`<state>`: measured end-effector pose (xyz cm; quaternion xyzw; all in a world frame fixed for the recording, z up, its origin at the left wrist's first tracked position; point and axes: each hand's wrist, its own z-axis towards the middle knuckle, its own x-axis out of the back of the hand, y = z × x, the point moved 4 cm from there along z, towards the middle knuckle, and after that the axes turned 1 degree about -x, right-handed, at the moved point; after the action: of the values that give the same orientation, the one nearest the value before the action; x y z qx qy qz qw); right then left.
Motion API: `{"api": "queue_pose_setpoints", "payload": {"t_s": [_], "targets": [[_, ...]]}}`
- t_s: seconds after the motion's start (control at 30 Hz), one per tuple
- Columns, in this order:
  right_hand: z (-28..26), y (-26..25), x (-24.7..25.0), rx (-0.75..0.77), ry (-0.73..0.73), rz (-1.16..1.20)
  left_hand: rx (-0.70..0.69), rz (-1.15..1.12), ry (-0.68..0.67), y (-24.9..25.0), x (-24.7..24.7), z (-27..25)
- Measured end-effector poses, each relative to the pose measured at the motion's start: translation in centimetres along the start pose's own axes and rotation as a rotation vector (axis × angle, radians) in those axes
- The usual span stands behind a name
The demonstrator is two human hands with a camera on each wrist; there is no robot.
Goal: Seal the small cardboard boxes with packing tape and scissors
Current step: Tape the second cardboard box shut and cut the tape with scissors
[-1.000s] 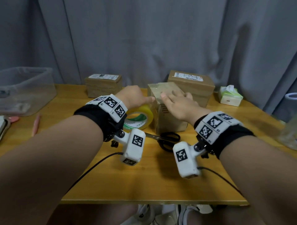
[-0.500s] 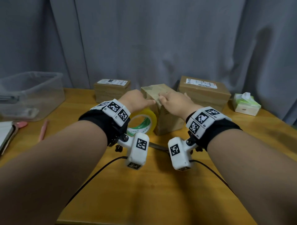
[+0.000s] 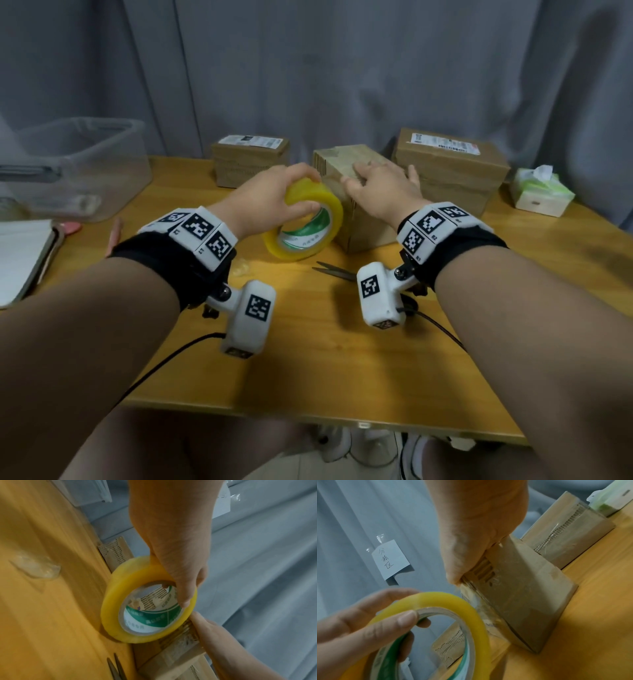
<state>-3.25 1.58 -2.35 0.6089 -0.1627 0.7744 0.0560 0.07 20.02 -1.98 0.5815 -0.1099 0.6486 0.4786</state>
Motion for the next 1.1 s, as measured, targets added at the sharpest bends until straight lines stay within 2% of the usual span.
{"api": "queue_pose_setpoints", "payload": {"t_s": [0.37, 0.43, 0.7, 0.97, 1.1], "targets": [[-0.3, -0.2, 0.3, -0.008, -0.053, -0.027, 0.097, 0.331, -0.360, 2.1, 0.6, 1.2], [-0.2, -0.3, 0.2, -0.015, -0.045, -0.040, 0.078, 0.344, -0.336, 2.3, 0.5, 1.3], [-0.2, -1.0, -0.9, -0.027, 0.040, -0.157, 0.039, 0.164, -0.119, 1.4, -0.2, 2.0], [0.0, -1.3, -1.2, -0.023, 0.086, -0.208, 0.052, 0.106, -0.031, 0.4, -1.6, 2.1], [-0.2, -1.0, -1.1, 0.025, 0.103, -0.177, 0.063, 0.090, 0.005, -0.4, -1.8, 1.9]]}}
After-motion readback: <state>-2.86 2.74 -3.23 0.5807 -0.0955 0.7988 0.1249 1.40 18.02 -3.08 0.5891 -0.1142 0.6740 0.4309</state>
